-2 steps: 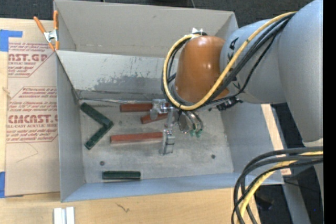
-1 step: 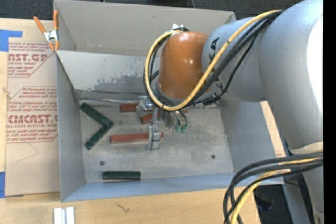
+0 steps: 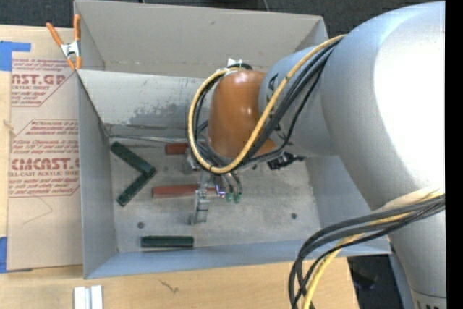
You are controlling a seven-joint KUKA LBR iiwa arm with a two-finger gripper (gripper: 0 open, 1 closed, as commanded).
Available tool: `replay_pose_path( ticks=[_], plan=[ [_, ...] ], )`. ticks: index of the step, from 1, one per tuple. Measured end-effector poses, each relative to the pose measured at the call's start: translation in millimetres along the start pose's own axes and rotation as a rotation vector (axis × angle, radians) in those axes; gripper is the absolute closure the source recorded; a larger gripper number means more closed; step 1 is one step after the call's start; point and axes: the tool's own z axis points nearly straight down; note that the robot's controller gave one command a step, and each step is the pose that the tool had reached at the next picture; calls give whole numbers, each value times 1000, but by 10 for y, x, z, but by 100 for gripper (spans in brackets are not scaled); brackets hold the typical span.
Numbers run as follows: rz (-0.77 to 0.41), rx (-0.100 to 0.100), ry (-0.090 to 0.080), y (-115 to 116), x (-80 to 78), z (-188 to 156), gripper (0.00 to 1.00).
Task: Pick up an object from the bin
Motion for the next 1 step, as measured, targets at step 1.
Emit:
replay_pose_path(
  ticks=[1],
  plan=[
    [-153, 1, -1, 109, -88, -11, 100]
  ],
)
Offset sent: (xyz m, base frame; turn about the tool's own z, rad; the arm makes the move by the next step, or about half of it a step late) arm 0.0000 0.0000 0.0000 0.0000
